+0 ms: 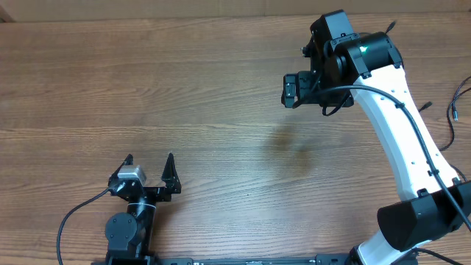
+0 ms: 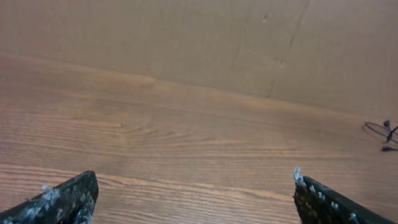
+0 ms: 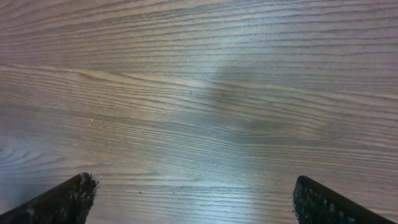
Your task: Untangle cables
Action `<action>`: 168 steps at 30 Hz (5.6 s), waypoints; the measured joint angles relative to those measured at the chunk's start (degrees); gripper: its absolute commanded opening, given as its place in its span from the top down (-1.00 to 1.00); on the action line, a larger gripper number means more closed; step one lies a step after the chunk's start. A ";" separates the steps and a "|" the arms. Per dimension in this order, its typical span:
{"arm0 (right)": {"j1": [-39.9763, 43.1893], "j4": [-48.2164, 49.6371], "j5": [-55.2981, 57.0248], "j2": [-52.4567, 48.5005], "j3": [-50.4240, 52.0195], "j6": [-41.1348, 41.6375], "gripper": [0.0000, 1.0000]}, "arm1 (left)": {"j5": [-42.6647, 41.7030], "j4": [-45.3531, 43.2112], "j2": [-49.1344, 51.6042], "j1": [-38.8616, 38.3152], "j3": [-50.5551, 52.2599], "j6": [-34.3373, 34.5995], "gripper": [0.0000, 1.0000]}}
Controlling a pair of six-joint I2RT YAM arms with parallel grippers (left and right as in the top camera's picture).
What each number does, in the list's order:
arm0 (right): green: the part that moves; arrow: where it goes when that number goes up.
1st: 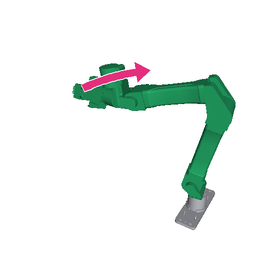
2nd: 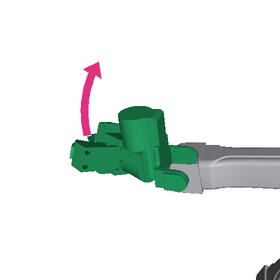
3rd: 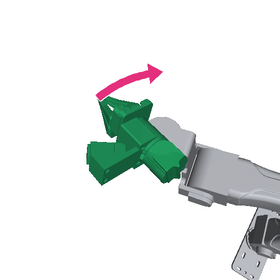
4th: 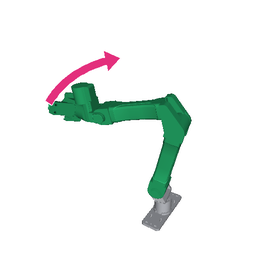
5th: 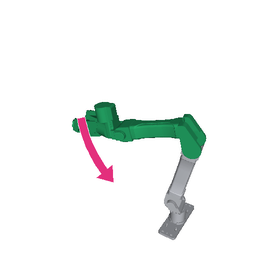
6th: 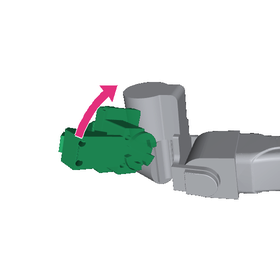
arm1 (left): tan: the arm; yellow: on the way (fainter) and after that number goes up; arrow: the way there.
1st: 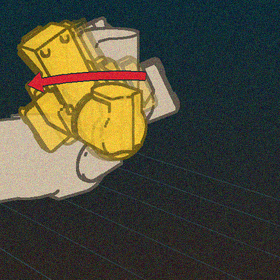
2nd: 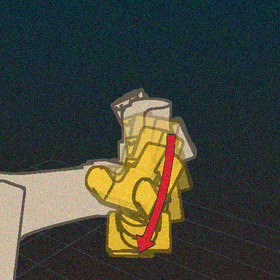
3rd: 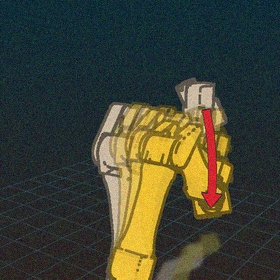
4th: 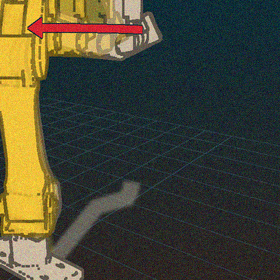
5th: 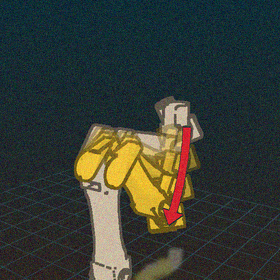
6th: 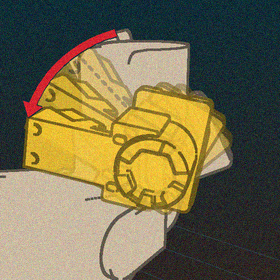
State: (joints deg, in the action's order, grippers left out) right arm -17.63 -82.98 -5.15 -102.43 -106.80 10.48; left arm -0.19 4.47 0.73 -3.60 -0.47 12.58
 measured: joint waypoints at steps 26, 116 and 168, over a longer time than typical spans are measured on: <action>0.02 -0.04 0.00 0.00 0.00 -0.02 -1.00 | 0.00 -0.02 0.00 0.00 0.00 -1.03 -1.00; 2.21 78.62 -0.42 66.20 83.30 0.00 -1.00 | -0.02 -0.04 0.02 0.00 0.00 -1.05 -1.00; 10.99 78.47 -0.79 101.66 105.74 -10.75 -1.00 | 0.00 -0.04 0.02 0.00 0.00 -1.05 -1.00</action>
State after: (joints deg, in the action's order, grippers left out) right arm -6.63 -4.51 -5.93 -0.78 -1.06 -0.27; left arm -0.19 4.43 0.75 -3.60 -0.47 11.53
